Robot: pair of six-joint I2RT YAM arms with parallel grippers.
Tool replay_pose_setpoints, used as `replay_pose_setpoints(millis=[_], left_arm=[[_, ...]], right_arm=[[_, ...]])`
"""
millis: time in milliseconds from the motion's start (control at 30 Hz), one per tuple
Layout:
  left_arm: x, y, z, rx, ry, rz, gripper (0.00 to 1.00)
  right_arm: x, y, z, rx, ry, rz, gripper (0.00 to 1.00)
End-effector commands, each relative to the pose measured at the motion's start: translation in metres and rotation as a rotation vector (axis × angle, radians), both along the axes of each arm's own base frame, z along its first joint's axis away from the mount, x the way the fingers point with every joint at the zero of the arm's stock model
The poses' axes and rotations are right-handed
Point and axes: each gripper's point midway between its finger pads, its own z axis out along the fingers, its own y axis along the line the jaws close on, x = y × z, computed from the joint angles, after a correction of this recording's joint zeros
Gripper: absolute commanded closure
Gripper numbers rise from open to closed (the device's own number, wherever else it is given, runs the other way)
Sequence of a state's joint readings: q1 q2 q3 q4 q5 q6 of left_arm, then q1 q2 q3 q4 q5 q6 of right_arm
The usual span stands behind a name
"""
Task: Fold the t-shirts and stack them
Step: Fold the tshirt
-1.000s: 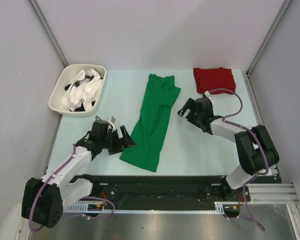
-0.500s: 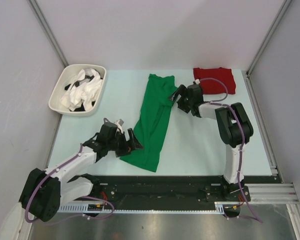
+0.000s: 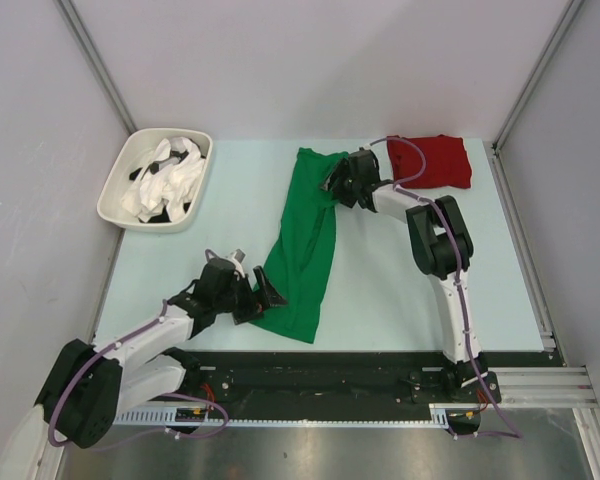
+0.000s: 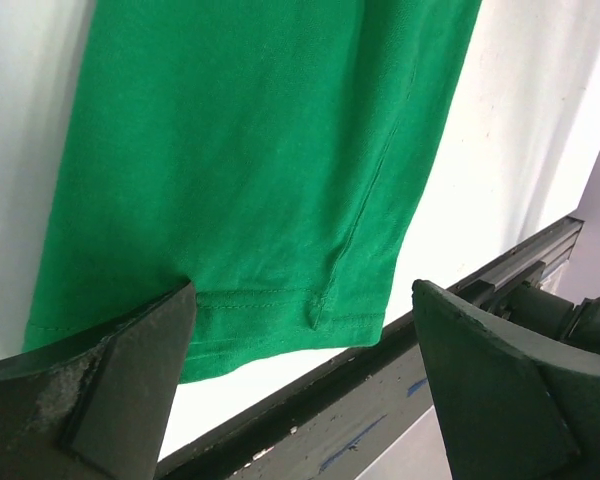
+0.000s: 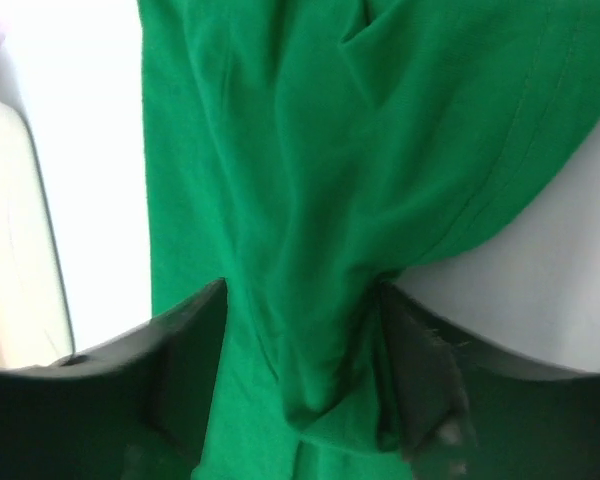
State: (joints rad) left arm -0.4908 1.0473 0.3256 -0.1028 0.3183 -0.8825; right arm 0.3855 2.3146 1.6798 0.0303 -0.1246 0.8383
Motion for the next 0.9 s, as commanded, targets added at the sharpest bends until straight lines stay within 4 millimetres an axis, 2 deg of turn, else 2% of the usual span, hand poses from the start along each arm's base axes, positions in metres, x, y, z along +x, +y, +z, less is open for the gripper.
replay_pose_setpoints(millis=[0, 67, 100, 200, 400, 433, 500, 533, 600, 667, 800, 867], left_arm=[[-0.025, 0.006, -0.032, 0.046, 0.092, 0.000, 0.03], [-0.032, 0.001, -0.036, 0.039, 0.103, -0.008, 0.03], [-0.034, -0.001, -0.037, 0.038, 0.105, -0.011, 0.04], [-0.048, -0.008, -0.044, 0.033, 0.142, -0.028, 0.04], [-0.060, -0.037, -0.043, 0.003, 0.144, -0.069, 0.03], [-0.059, -0.043, -0.039, -0.007, 0.133, -0.077, 0.03], [-0.066, -0.052, -0.044, 0.003, 0.158, -0.101, 0.04], [-0.064, -0.060, -0.039, -0.013, 0.147, -0.112, 0.04], [-0.071, -0.067, -0.045, 0.001, 0.171, -0.135, 0.03], [-0.071, -0.077, -0.042, -0.011, 0.171, -0.150, 0.04], [-0.073, -0.085, -0.042, -0.014, 0.168, -0.159, 0.04], [-0.072, -0.087, -0.040, -0.013, 0.159, -0.157, 0.04]], right_arm=[[-0.008, -0.007, -0.045, -0.088, 0.142, -0.008, 0.48], [-0.004, -0.010, -0.048, -0.090, 0.156, -0.015, 0.61], [-0.002, -0.010, -0.049, -0.090, 0.159, -0.017, 0.74], [0.006, -0.017, -0.054, -0.106, 0.179, -0.037, 1.00], [0.021, -0.034, -0.062, -0.154, 0.199, -0.044, 1.00], [0.030, -0.034, -0.058, -0.159, 0.184, -0.041, 1.00], [0.033, -0.040, -0.060, -0.189, 0.189, -0.020, 1.00], [0.042, -0.040, -0.056, -0.189, 0.172, -0.017, 1.00], [0.045, -0.046, -0.059, -0.212, 0.180, 0.004, 1.00], [0.050, -0.049, -0.058, -0.226, 0.182, 0.018, 1.00], [0.061, -0.072, -0.053, -0.268, 0.160, 0.014, 1.00], [0.063, -0.077, -0.051, -0.260, 0.156, 0.024, 1.00]])
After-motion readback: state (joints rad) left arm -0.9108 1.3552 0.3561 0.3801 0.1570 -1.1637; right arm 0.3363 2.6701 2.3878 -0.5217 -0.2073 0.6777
